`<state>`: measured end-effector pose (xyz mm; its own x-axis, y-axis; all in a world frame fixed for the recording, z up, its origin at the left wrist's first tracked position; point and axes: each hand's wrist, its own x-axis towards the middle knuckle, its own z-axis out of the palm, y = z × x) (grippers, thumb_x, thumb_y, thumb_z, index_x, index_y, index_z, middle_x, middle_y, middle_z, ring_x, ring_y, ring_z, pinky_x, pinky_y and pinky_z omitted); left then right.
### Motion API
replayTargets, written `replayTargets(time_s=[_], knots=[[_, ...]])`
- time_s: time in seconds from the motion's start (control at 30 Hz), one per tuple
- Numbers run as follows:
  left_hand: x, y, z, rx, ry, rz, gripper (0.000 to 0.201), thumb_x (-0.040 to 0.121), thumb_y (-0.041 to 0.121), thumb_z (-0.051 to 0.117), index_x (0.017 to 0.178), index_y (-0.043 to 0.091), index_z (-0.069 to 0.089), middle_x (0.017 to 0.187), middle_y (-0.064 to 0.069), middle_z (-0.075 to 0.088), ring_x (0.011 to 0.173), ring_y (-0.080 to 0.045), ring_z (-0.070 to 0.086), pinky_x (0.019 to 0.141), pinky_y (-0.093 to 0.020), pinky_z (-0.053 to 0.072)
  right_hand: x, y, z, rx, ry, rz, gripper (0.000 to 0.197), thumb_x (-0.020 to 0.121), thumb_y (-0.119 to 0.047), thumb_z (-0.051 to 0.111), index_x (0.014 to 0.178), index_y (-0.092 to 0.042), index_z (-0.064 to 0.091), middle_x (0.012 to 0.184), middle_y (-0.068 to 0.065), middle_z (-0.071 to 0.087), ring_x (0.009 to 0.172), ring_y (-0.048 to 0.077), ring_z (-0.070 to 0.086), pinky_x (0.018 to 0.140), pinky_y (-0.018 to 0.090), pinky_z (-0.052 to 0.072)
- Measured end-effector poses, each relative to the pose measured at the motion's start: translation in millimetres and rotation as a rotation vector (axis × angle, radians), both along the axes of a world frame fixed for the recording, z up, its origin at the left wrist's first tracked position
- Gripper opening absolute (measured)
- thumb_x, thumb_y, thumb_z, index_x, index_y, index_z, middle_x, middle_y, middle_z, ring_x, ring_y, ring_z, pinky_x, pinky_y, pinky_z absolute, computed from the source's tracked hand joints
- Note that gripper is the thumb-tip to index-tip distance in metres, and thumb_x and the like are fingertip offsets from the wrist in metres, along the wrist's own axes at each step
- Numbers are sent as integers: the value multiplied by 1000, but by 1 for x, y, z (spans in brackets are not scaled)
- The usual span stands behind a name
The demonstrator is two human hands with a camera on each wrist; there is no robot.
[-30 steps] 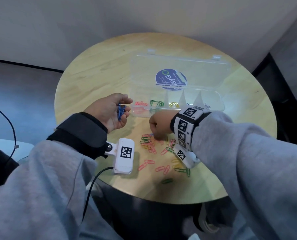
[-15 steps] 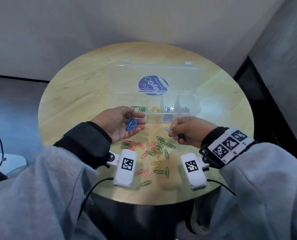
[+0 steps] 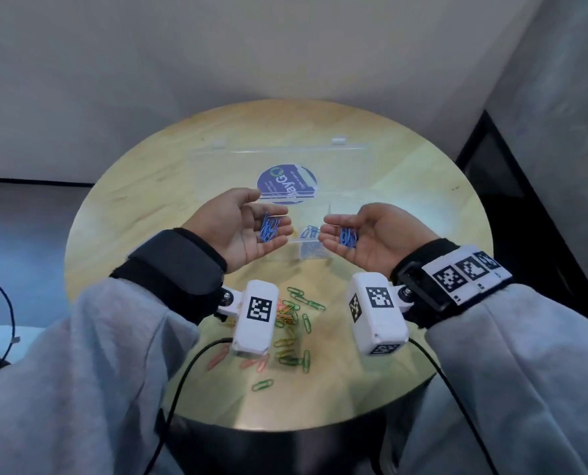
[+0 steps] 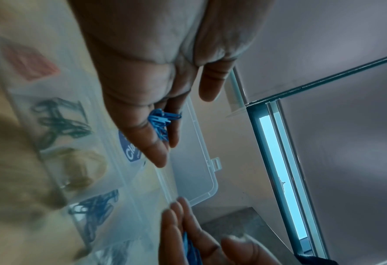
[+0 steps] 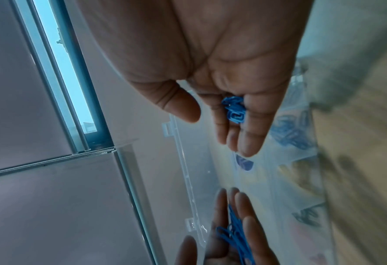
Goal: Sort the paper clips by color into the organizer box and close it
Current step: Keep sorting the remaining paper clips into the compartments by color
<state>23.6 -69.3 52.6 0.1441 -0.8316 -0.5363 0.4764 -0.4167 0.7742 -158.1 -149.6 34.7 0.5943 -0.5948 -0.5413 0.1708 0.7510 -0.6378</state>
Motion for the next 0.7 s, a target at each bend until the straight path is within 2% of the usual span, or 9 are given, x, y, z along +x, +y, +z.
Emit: replayTargets(time_s=[0.1,0.17,0.3,0.4,0.43,0.47,0.53,0.6,0.7], knots=[[-4,-15,3,-13,-57,-31,44,98,32,28,99,1,60,96,-14,60,85,-21,60,77,-30,52,8,-11,1,-29,38,-6,28,90,-10,31,98,4,53,91,19,54,82,26,56,69,28,57],[-7,-26,3,-4,-89,-50,42,97,30,28,98,2,59,96,-13,59,85,-21,59,77,-29,51,14,-16,1,-51,64,11,27,91,-15,33,95,3,53,93,19,52,84,26,53,74,29,51],[-14,-44,0,30,-132,-91,38,97,30,31,97,3,57,98,-13,57,84,-20,58,76,-28,50,21,-27,0,-57,96,21,29,92,-21,34,95,2,50,96,17,44,82,25,47,71,29,43],[-18,-57,-3,44,-184,-124,41,98,36,33,108,4,56,99,-11,53,88,-19,55,85,-29,45,22,-34,1,-49,81,61,32,92,-25,33,96,2,49,96,16,41,83,24,47,71,30,41],[-19,-59,-3,44,-204,-138,44,98,38,33,117,5,54,104,-10,51,96,-20,54,91,-30,41,22,-35,1,-49,74,80,36,92,-26,32,102,4,50,100,19,44,88,25,50,75,31,44],[-20,-61,-3,44,-219,-153,48,98,40,33,125,6,51,112,-10,50,106,-21,52,98,-31,39,22,-36,1,-55,73,90,44,93,-26,32,115,8,47,113,24,45,104,30,52,86,34,45],[-19,-61,-2,42,-234,-179,53,98,42,32,133,6,47,122,-11,47,123,-23,44,108,-33,34,22,-35,2,-72,80,91,57,94,-26,31,139,9,32,144,29,31,137,35,31,108,39,32],[-16,-58,0,30,-244,-177,48,98,41,32,124,8,54,118,-10,49,120,-22,47,107,-33,35,21,-33,3,-98,81,107,52,94,-25,33,134,8,38,141,26,36,136,32,34,108,37,33],[-9,-44,4,1,-279,-124,30,97,32,37,99,12,60,103,-8,58,95,-19,59,87,-27,48,19,-29,5,-199,144,136,29,92,-19,38,108,-3,54,116,17,53,112,26,52,98,33,42]])
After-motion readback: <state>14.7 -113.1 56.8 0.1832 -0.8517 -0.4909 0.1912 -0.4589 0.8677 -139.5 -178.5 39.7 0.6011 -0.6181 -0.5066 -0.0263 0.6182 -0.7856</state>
